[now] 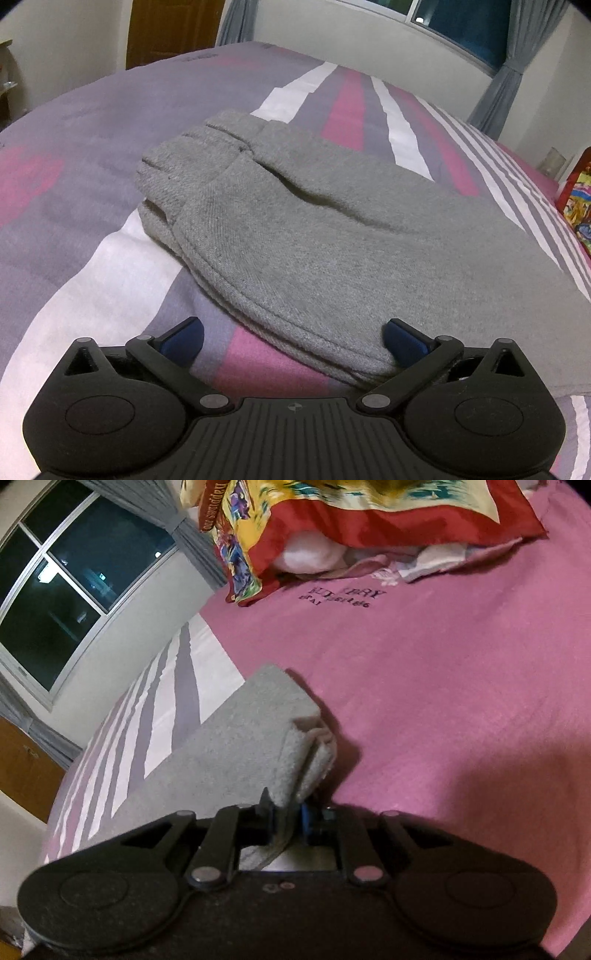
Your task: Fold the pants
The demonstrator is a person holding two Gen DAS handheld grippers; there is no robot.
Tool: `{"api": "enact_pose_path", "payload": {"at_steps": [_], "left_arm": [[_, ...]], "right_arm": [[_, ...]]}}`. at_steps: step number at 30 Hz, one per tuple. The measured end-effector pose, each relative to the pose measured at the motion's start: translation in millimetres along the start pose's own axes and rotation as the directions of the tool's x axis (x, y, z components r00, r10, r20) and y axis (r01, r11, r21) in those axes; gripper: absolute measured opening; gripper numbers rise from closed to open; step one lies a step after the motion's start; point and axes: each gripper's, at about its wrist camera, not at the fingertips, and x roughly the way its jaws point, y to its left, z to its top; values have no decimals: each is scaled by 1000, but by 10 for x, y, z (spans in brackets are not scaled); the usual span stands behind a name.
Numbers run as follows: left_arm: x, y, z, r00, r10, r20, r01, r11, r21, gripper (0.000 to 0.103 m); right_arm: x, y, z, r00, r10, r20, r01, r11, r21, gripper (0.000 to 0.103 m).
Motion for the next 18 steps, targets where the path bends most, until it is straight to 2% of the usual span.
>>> {"api": "enact_pose_path", "payload": {"at_steps": [3,13,18], "left_arm": [[-8,13,-25,1000,-5,10,5,1000,1,103],[-18,20,-40,1000,-19,18,19,1000,22,103],[-32,29,-70,999,-30,31,29,999,27,103]], "right_arm": [[2,-30,16,1000,8,-10,-7,1000,11,11],[22,22,35,999,-39,-29,40,999,28,12],[31,112,61,996,-85,-39,86,996,28,12]]}}
